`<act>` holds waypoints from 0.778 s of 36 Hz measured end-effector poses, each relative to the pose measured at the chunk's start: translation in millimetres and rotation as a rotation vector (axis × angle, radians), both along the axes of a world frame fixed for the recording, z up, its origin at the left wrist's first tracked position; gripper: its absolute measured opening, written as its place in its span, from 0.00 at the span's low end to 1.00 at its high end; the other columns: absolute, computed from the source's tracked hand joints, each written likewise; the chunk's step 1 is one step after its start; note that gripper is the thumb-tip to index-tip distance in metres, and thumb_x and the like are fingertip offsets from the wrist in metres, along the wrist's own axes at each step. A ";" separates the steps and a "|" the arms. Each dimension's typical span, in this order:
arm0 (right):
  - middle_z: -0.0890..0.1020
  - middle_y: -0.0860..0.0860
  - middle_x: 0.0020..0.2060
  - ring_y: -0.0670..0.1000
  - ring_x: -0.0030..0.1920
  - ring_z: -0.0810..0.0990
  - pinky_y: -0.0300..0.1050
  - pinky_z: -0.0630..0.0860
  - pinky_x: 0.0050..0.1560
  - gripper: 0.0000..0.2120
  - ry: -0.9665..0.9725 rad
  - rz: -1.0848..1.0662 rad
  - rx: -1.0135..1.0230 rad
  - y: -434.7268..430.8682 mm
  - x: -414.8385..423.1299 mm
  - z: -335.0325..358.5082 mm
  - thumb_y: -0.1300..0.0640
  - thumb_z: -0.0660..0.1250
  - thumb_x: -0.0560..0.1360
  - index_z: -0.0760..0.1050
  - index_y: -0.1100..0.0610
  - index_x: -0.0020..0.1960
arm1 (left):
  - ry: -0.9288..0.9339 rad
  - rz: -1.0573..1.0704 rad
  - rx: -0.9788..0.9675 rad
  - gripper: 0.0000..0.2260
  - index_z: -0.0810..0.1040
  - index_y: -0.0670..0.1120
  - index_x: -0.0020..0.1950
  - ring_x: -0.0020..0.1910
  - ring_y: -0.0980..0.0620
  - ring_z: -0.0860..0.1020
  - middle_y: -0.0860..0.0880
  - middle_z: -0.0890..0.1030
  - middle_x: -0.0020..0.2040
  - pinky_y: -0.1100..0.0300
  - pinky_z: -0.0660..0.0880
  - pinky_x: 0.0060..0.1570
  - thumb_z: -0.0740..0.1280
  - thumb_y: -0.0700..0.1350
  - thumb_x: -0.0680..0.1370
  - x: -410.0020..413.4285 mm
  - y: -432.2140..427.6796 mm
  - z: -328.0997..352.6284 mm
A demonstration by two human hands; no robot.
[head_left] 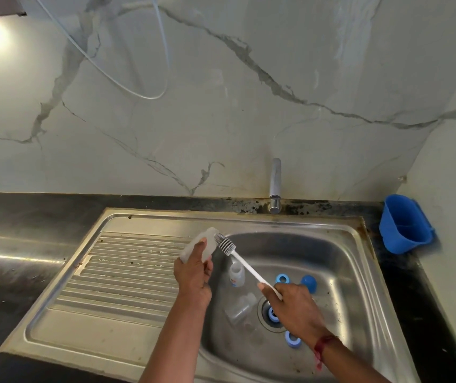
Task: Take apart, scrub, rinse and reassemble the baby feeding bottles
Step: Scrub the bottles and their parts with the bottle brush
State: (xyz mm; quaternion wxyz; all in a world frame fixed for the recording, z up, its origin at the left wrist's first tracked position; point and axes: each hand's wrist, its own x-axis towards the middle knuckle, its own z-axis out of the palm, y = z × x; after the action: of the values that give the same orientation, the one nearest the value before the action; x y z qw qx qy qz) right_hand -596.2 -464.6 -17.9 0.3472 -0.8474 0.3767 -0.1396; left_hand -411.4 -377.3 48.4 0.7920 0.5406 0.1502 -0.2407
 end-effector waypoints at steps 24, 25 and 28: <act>0.66 0.48 0.22 0.45 0.26 0.64 0.40 0.66 0.31 0.28 -0.075 -0.052 0.060 -14.1 11.8 3.3 0.36 0.59 0.78 0.61 0.54 0.28 | 0.162 -0.258 -0.087 0.10 0.77 0.47 0.55 0.42 0.47 0.79 0.41 0.82 0.46 0.59 0.79 0.33 0.72 0.44 0.75 -45.2 -0.5 3.7; 0.66 0.47 0.22 0.45 0.26 0.64 0.41 0.67 0.31 0.28 -0.099 -0.063 0.085 -13.3 10.7 4.3 0.37 0.60 0.78 0.60 0.54 0.28 | 0.157 -0.291 -0.078 0.10 0.77 0.48 0.55 0.45 0.45 0.79 0.40 0.81 0.50 0.57 0.79 0.35 0.72 0.43 0.75 -45.5 0.9 4.0; 0.64 0.48 0.23 0.45 0.26 0.63 0.47 0.69 0.33 0.29 -0.137 -0.083 0.115 -12.8 6.7 5.5 0.38 0.62 0.78 0.59 0.54 0.28 | 0.080 -0.406 0.023 0.20 0.77 0.46 0.59 0.45 0.45 0.79 0.40 0.81 0.55 0.56 0.76 0.36 0.76 0.46 0.69 -42.8 4.1 3.3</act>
State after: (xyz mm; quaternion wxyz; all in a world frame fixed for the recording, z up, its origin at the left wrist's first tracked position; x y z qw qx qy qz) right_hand -589.5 -477.3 -12.4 0.4139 -0.7983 0.3942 -0.1896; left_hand -454.2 -373.2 51.7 0.7145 0.5588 0.0722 -0.4147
